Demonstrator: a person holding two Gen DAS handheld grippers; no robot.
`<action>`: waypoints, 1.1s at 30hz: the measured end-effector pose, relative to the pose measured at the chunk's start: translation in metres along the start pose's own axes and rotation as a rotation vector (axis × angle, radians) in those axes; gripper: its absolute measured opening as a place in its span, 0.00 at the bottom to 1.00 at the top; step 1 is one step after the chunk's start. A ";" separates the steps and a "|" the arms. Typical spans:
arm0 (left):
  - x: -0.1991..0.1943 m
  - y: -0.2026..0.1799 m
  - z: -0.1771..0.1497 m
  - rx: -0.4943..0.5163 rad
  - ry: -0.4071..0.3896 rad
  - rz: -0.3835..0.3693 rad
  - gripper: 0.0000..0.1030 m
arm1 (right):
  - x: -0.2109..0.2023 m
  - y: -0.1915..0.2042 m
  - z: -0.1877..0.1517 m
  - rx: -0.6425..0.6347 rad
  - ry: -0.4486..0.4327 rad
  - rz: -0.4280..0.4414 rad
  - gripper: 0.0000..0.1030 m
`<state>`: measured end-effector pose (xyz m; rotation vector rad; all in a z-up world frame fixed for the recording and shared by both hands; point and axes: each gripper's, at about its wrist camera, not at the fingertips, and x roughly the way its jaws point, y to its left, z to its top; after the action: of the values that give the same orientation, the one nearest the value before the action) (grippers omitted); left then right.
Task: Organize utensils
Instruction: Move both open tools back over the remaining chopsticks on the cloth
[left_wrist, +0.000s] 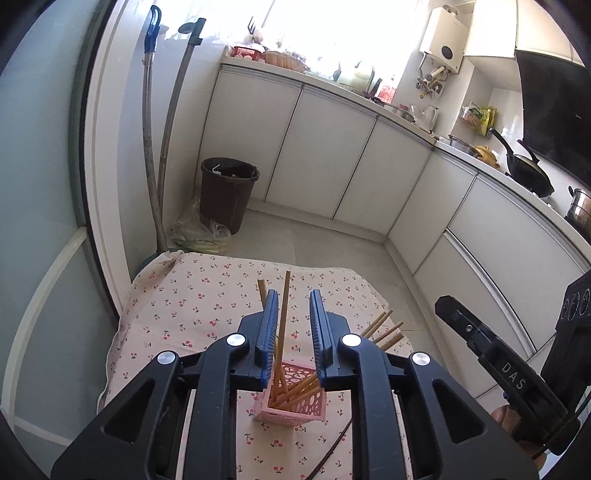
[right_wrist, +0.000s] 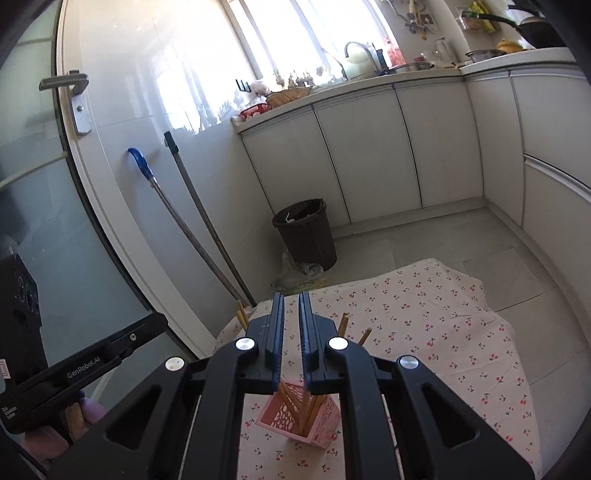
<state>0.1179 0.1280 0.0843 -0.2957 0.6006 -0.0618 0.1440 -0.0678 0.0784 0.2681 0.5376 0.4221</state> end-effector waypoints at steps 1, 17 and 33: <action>0.000 -0.003 -0.001 0.009 0.003 -0.005 0.17 | -0.002 0.001 -0.001 -0.011 0.000 -0.005 0.09; 0.006 -0.043 -0.042 0.136 0.127 -0.063 0.35 | -0.043 -0.019 -0.029 -0.100 0.074 -0.108 0.32; 0.045 -0.091 -0.100 0.291 0.403 -0.172 0.73 | -0.119 -0.107 -0.102 0.088 0.232 -0.234 0.87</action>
<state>0.1016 0.0091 0.0080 -0.0486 0.9531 -0.3779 0.0297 -0.2019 0.0084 0.2382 0.8069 0.2030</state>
